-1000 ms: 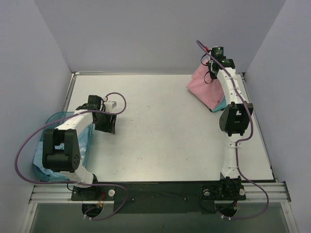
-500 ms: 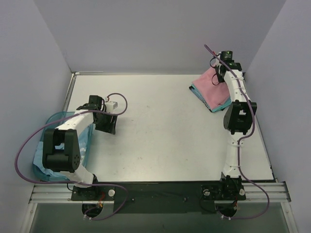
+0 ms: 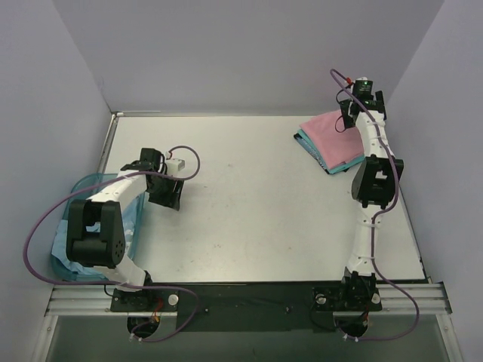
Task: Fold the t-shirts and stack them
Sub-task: Put the neatly folded tshirt into the corner of the board with the right arm
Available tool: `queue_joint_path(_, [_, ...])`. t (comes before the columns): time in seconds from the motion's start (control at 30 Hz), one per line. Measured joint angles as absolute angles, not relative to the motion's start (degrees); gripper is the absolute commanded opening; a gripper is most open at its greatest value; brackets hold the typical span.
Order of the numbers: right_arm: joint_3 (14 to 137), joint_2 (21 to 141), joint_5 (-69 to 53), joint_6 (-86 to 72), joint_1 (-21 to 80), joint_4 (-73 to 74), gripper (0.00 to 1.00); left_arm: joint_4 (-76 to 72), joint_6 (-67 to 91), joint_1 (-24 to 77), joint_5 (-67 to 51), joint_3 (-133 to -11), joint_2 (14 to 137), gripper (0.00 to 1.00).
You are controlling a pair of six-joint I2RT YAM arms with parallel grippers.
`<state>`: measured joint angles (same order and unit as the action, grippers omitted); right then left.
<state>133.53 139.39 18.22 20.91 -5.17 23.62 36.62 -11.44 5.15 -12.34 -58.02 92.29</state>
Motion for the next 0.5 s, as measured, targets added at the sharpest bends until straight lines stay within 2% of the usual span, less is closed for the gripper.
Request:
queue_joint_path(0.07, [133.4,139.1,18.7,20.3,-5.7,23.5,0.87,36.7,-11.5,5.2,-12.2,-58.0,92.3,0.62])
queue_joint_path(0.13, [131.1,137.3,17.4,18.5,-6.1,23.6,0.75,36.7,-11.7,5.2,-12.1,-58.0,92.3,0.62])
queue_joint_path(0.17, [130.3,136.6,17.0,18.1,-6.4,23.9,0.52,36.7,-11.7,5.2,-12.1,-58.0,92.2,0.63])
queue_joint_path(0.2, [128.6,135.2,15.9,17.3,-6.5,24.3,0.43,36.7,-11.7,5.2,-12.1,-58.0,92.1,0.62])
queue_joint_path(0.23, [126.9,133.7,14.6,16.5,-6.6,25.0,0.28,36.7,-11.8,5.2,-12.0,-58.0,91.8,0.62])
queue_joint_path(0.27, [125.6,132.5,13.1,15.5,-6.6,25.4,0.19,36.8,-11.9,5.2,-11.9,-58.0,91.4,0.63])
queue_joint_path(0.3, [123.3,130.5,10.4,13.6,-6.5,25.8,0.05,36.8,-12.0,5.2,-11.8,-58.0,90.7,0.62])
queue_joint_path(0.33, [122.1,129.3,8.3,12.4,-6.6,26.2,0.0,36.8,-12.2,5.2,-11.7,-58.0,90.0,0.63])
queue_joint_path(0.5, [120.7,127.2,-2.6,3.0,-7.3,27.4,0.0,36.5,-12.8,5.2,-11.7,-57.0,85.4,0.62])
